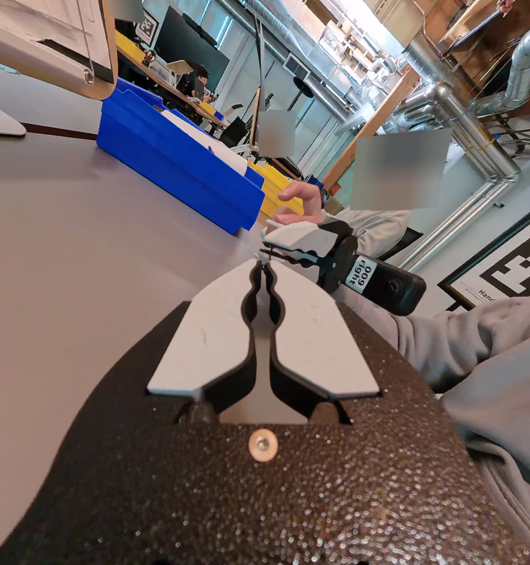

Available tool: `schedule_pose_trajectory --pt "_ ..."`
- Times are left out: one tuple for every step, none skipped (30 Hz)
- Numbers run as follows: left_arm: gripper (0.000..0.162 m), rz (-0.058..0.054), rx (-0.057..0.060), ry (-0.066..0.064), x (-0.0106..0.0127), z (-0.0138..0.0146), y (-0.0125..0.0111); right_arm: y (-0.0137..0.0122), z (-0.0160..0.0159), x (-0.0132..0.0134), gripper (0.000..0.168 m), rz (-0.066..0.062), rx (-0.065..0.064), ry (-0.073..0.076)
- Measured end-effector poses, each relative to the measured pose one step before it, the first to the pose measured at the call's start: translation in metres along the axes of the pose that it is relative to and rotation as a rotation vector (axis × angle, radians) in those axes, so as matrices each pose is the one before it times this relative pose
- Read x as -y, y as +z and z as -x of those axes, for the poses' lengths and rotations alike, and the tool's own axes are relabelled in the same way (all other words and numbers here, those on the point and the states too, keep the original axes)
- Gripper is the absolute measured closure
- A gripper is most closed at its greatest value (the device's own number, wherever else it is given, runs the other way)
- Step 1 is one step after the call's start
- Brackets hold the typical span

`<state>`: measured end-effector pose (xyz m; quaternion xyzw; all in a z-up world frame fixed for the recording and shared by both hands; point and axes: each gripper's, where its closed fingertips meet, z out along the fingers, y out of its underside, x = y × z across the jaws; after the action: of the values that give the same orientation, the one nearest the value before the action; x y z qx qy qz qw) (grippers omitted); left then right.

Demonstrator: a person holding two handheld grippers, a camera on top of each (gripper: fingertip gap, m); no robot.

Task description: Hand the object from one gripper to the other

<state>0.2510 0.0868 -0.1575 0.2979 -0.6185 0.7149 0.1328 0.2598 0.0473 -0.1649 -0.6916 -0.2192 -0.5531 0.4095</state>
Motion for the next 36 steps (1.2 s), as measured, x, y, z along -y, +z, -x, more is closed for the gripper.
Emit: schedule_pose_trajectory --pt "0.160 -0.0085 -0.0067 -0.0022 0.00132 -0.00116 -0.00021 0.00029 -0.00109 -0.00094 0.165 0.0087 -0.0082 -0.0051" --pt "0.160 -0.0069 -0.0016 0.0032 0.00113 -0.00074 -0.00001 0.00015 -0.00014 -0.00002 0.166 0.0042 -0.0016 -0.0028" --pt "0.158 -0.0093 0.0037 0.0171 0.00144 -0.00046 0.00022 0.00020 0.00176 0.00053 0.168 -0.0017 0.0151 0.0196" --pt "0.151 -0.0168 0.0131 0.0286 0.00248 0.00042 0.00008 0.00039 0.00028 -0.00013 0.168 0.0004 0.0088 0.0397" --pt "0.137 -0.0219 0.0238 0.0345 0.00345 0.00115 0.00005 -0.00023 -0.00172 0.00040 0.168 -0.0073 -0.0025 0.0503" --pt "0.123 -0.0200 0.0230 0.0415 0.00323 0.00056 -0.00005 -0.00076 -0.00115 0.00251 0.168 -0.0261 0.0075 0.0661" --pt "0.114 -0.0160 0.0125 0.0523 0.00277 -0.00130 -0.00018 -0.00076 0.00119 0.00232 0.168 -0.0285 0.0300 0.0878" --pt "0.110 -0.0103 0.0086 0.0623 0.00202 -0.00215 -0.00011 -0.00043 0.00277 0.00145 0.168 -0.0210 0.0441 0.0982" --pt "0.110 -0.0012 0.0101 0.0752 0.00099 -0.00218 -0.00004 -0.00051 0.00471 0.00264 0.168 -0.0287 0.0603 0.1032" --pt "0.110 0.0068 0.0178 0.0977 0.00014 -0.00145 0.00011 -0.00066 0.00885 0.00305 0.168 -0.0313 0.0921 0.1142" --pt "0.110 0.0155 0.0358 0.1231 -0.00060 0.00019 0.00004 -0.00059 0.00888 0.00195 0.168 -0.0226 0.0936 0.1162" --pt "0.110 0.0247 0.0484 0.1462 -0.00144 0.00082 -0.00041 -0.00066 0.00680 0.00137 0.168 -0.0182 0.0774 0.1054" --pt "0.110 0.0292 0.0541 0.1669 -0.00106 0.00053 -0.00059 -0.00121 0.00435 0.00102 0.168 -0.0152 0.0600 0.0925" --pt "0.108 0.0275 0.0546 0.1733 0.00036 -0.00034 -0.00078 -0.00154 0.00146 0.00009 0.168 -0.0083 0.0381 0.0814" --pt "0.109 0.0233 0.0465 0.1508 0.00166 -0.00105 -0.00033 -0.00183 -0.00150 -0.00031 0.168 -0.0054 0.0163 0.0749" --pt "0.109 0.0259 0.0191 0.1237 0.00128 -0.00348 0.00099 -0.00209 -0.00227 -0.00033 0.168 -0.0068 0.0111 0.0706" --pt "0.109 0.0365 0.0112 0.1020 -0.00066 -0.00398 0.00260 -0.00196 -0.00222 -0.00045 0.168 -0.0079 0.0106 0.0666" --pt "0.110 0.0427 0.0135 0.0908 -0.00252 -0.00384 0.00337 -0.00142 -0.00337 0.00016 0.168 -0.0107 -0.0001 0.0582" --pt "0.113 0.0452 0.0127 0.0955 -0.00373 -0.00460 0.00366 -0.00088 -0.00162 0.00079 0.168 -0.0151 0.0075 0.0476" --pt "0.116 0.0443 0.0094 0.1010 -0.00407 -0.00546 0.00326 -0.00045 0.00194 0.00078 0.168 -0.0139 0.0278 0.0396" --pt "0.120 0.0382 0.0078 0.0968 -0.00308 -0.00506 0.00298 0.00013 0.00047 0.00108 0.168 -0.0119 0.0121 0.0320" --pt "0.125 0.0282 0.0169 0.0760 -0.00149 -0.00268 0.00242 0.00035 -0.00097 0.00163 0.168 -0.0123 -0.0027 0.0245" --pt "0.128 0.0172 0.0190 0.0488 0.00009 -0.00087 0.00192 0.00035 0.00244 0.00190 0.168 -0.0135 0.0189 0.0169" --pt "0.132 0.0079 0.0055 0.0273 0.00081 -0.00133 0.00141 0.00015 0.00343 0.00196 0.168 -0.0129 0.0233 0.0121" --pt "0.137 0.0101 0.0050 0.0159 -0.00002 -0.00063 0.00124 0.00016 0.00059 0.00094 0.168 -0.0054 0.0035 0.0097" --pt "0.141 0.0151 0.0175 0.0130 -0.00128 0.00130 0.00087 -0.00012 -0.00098 0.00011 0.168 0.0001 -0.0069 0.0055" --pt "0.142 0.0081 0.0143 0.0101 -0.00092 0.00136 0.00046 -0.00016 -0.00023 -0.00058 0.168 0.0026 0.0009 0.0034" --pt "0.142 0.0072 0.0111 0.0030 -0.00123 0.00135 0.00018 -0.00021 -0.00179 -0.00096 0.168 0.0048 -0.0095 0.0052" --pt "0.141 0.0165 0.0153 -0.0011 -0.00264 0.00227 0.00043 -0.00030 -0.00441 -0.00161 0.168 0.0087 -0.0260 0.0064" --pt "0.138 0.0159 0.0047 0.0023 -0.00254 0.00102 0.00028 -0.00034 -0.00342 -0.00204 0.168 0.0095 -0.0165 0.0058" --pt "0.136 0.0093 -0.0061 0.0028 -0.00186 -0.00052 0.00023 -0.00029 -0.00146 -0.00112 0.168 0.0027 -0.0029 0.0131" --pt "0.135 0.0069 0.0092 0.0007 -0.00136 0.00116 0.00006 -0.00007 -0.00249 -0.00054 0.168 -0.0009 -0.0086 0.0221" --pt "0.134 0.0006 0.0190 0.0001 -0.00011 0.00238 -0.00007 -0.00001 -0.00330 -0.00111 0.168 0.0023 -0.0137 0.0271" --pt "0.134 -0.0093 0.0005 0.0001 0.00144 -0.00009 -0.00023 0.00024 0.00005 -0.00188 0.168 0.0073 0.0109 0.0212" --pt "0.134 -0.0123 0.0024 -0.0017 0.00223 0.00004 -0.00026 0.00076 0.00262 -0.00159 0.168 0.0059 0.0241 0.0137" --pt "0.134 -0.0106 0.0116 0.0031 0.00232 0.00111 -0.00027 0.00099 0.00154 -0.00062 0.168 0.0013 0.0119 0.0084"
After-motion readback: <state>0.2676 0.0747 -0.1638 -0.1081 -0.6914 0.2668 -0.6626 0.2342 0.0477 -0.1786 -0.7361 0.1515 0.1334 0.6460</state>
